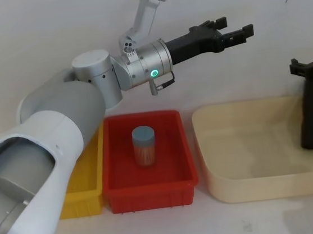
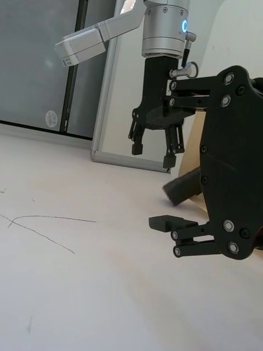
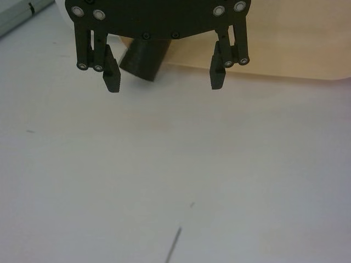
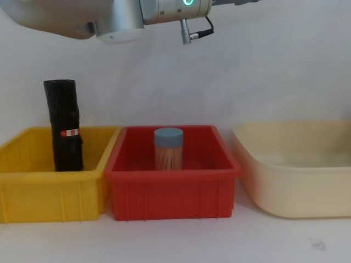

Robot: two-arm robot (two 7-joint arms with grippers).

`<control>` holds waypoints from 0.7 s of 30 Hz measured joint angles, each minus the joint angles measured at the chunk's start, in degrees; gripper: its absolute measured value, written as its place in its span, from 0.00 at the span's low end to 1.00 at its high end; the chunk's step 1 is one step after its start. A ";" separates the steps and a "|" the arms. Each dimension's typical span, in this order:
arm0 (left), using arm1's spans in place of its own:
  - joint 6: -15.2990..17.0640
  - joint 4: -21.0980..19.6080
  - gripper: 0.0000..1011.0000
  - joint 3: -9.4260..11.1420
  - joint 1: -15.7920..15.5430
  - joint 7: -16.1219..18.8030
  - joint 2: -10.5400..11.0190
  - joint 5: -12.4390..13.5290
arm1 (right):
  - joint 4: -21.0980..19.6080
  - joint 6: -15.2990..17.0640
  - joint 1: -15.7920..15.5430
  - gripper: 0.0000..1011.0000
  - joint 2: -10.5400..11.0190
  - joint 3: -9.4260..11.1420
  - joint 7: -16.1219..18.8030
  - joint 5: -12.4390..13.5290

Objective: Pick up the garbage bag with the one hand and transfer it to the other hand.

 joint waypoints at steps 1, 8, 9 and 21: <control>0.00 0.00 0.99 0.00 0.00 0.00 0.00 0.00 | 0.11 0.03 -0.07 0.99 -0.04 0.30 -0.15 0.05; 0.00 0.00 0.99 0.00 0.00 0.00 0.00 0.00 | 0.46 0.15 -0.30 0.99 -0.18 1.18 -0.67 0.24; 0.00 0.00 0.99 0.00 0.00 0.00 0.00 0.00 | 0.52 0.16 -0.34 0.99 -0.20 1.33 -0.78 0.27; 0.00 0.00 0.99 0.00 0.00 0.00 0.00 0.00 | 0.79 0.23 -0.48 0.99 -0.29 1.92 -1.16 0.42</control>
